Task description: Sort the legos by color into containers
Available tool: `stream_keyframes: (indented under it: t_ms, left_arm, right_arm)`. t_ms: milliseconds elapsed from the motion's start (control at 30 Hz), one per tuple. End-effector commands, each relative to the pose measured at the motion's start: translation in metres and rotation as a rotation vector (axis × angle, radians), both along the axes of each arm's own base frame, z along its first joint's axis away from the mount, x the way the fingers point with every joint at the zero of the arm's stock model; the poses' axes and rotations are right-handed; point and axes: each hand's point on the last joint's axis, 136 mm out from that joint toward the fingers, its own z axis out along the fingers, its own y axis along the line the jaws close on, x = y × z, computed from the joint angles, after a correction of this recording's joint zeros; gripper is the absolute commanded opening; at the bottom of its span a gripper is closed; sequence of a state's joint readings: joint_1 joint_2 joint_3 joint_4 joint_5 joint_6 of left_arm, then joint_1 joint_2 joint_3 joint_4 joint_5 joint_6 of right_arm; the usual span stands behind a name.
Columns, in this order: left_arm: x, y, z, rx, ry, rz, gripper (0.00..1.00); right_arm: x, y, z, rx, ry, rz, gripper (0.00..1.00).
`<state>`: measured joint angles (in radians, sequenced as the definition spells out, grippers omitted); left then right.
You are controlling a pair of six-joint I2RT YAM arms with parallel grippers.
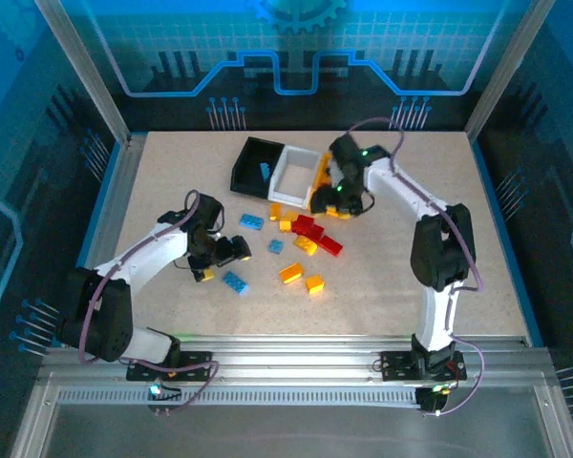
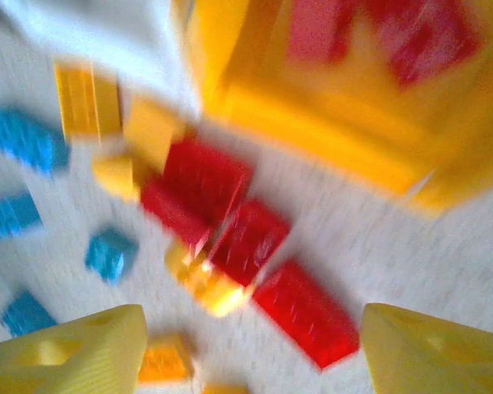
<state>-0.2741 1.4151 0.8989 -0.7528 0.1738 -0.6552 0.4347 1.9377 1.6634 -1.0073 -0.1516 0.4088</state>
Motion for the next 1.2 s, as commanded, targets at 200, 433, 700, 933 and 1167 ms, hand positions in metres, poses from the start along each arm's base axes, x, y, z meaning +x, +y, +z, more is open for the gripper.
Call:
stream_keyframes:
  t_ms: [200, 433, 700, 933, 1167]
  left_arm:
    - [0.022, -0.002, 0.02, 0.023, -0.077, -0.06, 0.99]
    - [0.025, -0.005, 0.009, 0.018, -0.051, -0.08, 0.99]
    - [0.023, -0.005, 0.006, 0.016, -0.047, -0.083, 0.99]
    - [0.019, -0.005, 0.002, 0.016, -0.038, -0.084, 0.99]
    - [0.019, -0.005, -0.001, 0.012, -0.034, -0.075, 0.99]
  right_arm:
    - [-0.123, 0.018, -0.048, -0.184, 0.143, 0.284, 0.81]
    - [-0.137, 0.031, -0.069, -0.218, 0.164, 0.313, 0.79]
    - [-0.142, 0.038, -0.081, -0.233, 0.189, 0.33, 0.74]
    - [-0.152, 0.037, -0.098, -0.267, 0.219, 0.349, 0.69]
    - [-0.149, 0.031, -0.089, -0.293, 0.193, 0.345, 0.45]
